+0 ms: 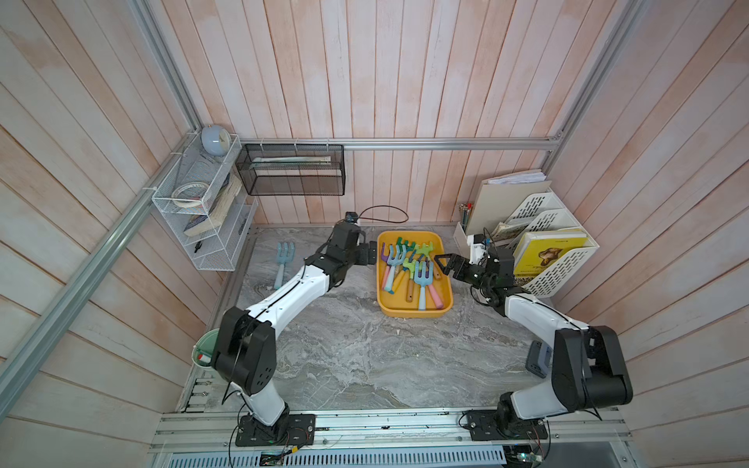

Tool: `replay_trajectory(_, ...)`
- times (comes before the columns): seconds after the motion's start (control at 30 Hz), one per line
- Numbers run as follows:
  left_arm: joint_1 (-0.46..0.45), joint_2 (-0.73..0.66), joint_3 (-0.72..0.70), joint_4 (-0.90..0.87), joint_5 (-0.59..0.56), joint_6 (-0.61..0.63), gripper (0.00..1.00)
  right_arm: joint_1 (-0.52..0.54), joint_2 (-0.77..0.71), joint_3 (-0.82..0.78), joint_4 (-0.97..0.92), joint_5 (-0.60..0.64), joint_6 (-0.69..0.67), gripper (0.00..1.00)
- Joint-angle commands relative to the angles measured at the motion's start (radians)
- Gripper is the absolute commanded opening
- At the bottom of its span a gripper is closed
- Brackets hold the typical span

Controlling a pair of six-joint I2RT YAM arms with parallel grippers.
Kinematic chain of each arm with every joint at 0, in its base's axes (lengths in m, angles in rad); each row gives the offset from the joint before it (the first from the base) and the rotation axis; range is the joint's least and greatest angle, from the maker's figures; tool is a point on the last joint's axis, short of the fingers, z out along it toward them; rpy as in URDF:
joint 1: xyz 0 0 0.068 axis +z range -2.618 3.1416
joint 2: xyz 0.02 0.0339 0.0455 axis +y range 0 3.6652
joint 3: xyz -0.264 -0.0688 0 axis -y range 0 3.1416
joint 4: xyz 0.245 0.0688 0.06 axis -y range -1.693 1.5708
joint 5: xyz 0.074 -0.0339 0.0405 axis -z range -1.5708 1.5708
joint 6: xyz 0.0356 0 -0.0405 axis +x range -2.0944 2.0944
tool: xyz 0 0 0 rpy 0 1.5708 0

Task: Take the hand rake out of the storage box
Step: Pick up the rake from the storage box.

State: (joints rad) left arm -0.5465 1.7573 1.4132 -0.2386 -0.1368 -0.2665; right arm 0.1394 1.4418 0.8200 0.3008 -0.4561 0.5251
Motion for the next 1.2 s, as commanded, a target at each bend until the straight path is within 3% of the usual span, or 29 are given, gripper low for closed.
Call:
replay_trajectory(0.0,-0.041,0.148,0.066,-0.023,0.039,-0.059,0.93,-0.041,-0.094,-0.063,0.016,0.097,-0.011,0.98)
replay_trajectory(0.07,-0.067,0.234,0.137,-0.041,0.079,-0.05,0.84,-0.061,-0.126,-0.115,0.072,0.056,0.013,0.98)
replay_trajectory(0.17,-0.087,0.339,0.249,-0.104,0.067,-0.036,0.69,-0.057,-0.136,-0.078,-0.058,0.151,-0.029,0.98)
replay_trajectory(0.43,-0.087,0.487,0.388,-0.187,0.052,-0.013,0.64,-0.056,-0.166,-0.091,-0.083,0.2,-0.034,0.98)
replay_trajectory(0.57,-0.09,0.547,0.436,-0.232,0.039,0.009,0.54,-0.057,-0.166,-0.089,-0.088,0.207,-0.037,0.98)
replay_trajectory(0.93,-0.099,0.625,0.516,-0.309,-0.001,-0.001,0.51,-0.057,-0.167,-0.101,-0.067,0.197,-0.03,0.98)
replay_trajectory(1.17,-0.139,0.702,0.632,-0.407,-0.11,0.001,0.51,-0.058,-0.172,-0.102,-0.07,0.198,-0.029,0.98)
